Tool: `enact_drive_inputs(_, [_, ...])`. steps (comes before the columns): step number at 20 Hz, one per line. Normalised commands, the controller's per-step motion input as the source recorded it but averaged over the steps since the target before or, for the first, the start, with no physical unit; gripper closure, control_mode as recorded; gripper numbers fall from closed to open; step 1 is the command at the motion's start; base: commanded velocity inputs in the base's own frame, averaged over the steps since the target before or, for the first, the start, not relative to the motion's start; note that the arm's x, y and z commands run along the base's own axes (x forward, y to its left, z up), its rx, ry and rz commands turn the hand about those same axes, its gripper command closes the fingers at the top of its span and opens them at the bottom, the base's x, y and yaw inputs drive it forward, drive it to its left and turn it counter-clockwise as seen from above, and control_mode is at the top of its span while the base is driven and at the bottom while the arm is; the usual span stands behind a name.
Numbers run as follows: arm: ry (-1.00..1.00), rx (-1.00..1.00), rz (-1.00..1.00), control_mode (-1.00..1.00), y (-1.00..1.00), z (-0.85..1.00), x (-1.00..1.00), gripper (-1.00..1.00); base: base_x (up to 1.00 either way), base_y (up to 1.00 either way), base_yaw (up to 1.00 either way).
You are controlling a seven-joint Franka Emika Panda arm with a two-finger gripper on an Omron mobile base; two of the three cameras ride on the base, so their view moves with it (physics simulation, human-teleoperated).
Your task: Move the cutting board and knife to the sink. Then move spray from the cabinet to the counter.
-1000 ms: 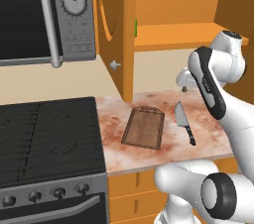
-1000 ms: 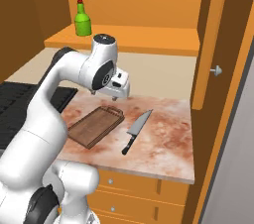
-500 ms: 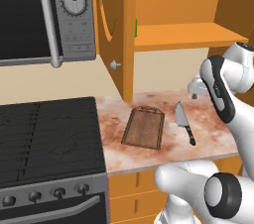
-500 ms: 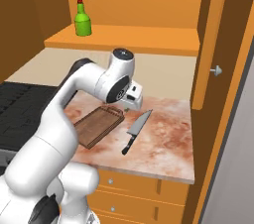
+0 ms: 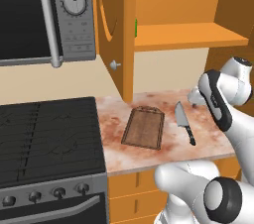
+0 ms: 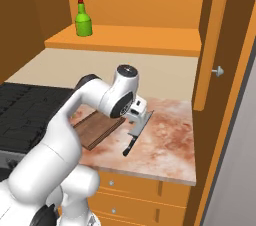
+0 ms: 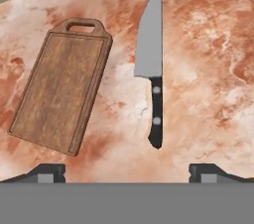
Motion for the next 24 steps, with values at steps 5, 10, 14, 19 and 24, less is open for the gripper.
enact_drive_inputs(5, [0.00,-0.01,-0.16,-1.00,-0.42,-0.44,0.07,-1.00,0.00,0.00,0.00])
enact_drive_inputs(10, [-0.01,-0.04,-0.13,-1.00,-0.21,-0.42,0.17,-1.00,0.00,0.00,0.00])
enact_drive_inputs(14, [-0.03,0.00,-0.01,-1.00,-0.01,-0.20,0.34,-1.00,0.00,0.00,0.00])
enact_drive_inputs(19, [-0.07,0.00,0.00,-1.00,0.00,-0.20,0.13,-1.00,0.00,0.00,0.00])
enact_drive_inputs(24, [0.00,-0.03,0.00,-1.00,0.00,-0.41,0.00,-1.00,0.00,0.00,0.00])
